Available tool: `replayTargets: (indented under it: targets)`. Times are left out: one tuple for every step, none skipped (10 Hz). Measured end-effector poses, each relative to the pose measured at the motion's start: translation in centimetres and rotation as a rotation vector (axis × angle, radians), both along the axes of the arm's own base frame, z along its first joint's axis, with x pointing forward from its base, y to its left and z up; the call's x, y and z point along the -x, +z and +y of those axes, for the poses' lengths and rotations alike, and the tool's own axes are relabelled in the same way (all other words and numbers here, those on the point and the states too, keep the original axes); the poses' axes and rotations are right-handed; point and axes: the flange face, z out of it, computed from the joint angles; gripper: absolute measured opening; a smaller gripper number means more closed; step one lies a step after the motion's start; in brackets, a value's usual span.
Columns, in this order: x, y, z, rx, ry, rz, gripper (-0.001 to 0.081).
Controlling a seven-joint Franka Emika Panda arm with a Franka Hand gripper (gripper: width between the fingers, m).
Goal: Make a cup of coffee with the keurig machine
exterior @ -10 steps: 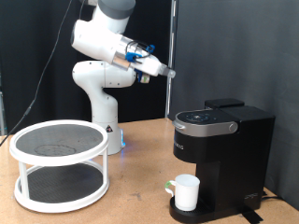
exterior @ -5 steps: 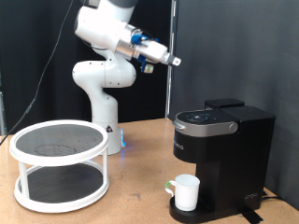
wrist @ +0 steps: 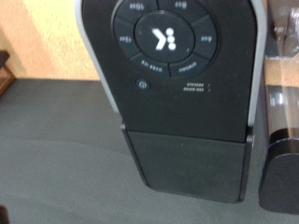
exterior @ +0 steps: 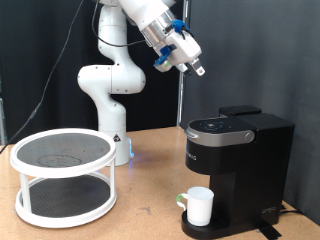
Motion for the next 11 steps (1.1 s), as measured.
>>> replayTargets:
  targets:
    - [-0.2, 0.2, -0.1, 0.01, -0.003, -0.034, 0.0734]
    - [-0.6, 0.6, 0.3, 0.029, 0.002, -0.066, 0.0734]
    - [-1.1, 1.3, 0.9, 0.074, 0.015, -0.095, 0.0734]
    - [-1.8, 2.0, 1.8, 0.132, 0.049, -0.106, 0.0734]
    - [-2.6, 2.7, 2.8, 0.194, 0.092, -0.103, 0.0734]
    - [-3.2, 3.3, 3.7, 0.239, 0.136, -0.077, 0.0734]
    - [-3.8, 3.9, 4.5, 0.279, 0.198, -0.025, 0.0734]
    - [-4.6, 4.4, 5.1, 0.316, 0.249, 0.033, 0.0734]
    - [-5.5, 4.5, 5.5, 0.349, 0.282, 0.079, 0.0734]
    - [-6.6, 4.2, 5.8, 0.391, 0.295, 0.103, 0.0734]
    - [-7.5, 3.7, 6.0, 0.414, 0.294, 0.11, 0.0734]
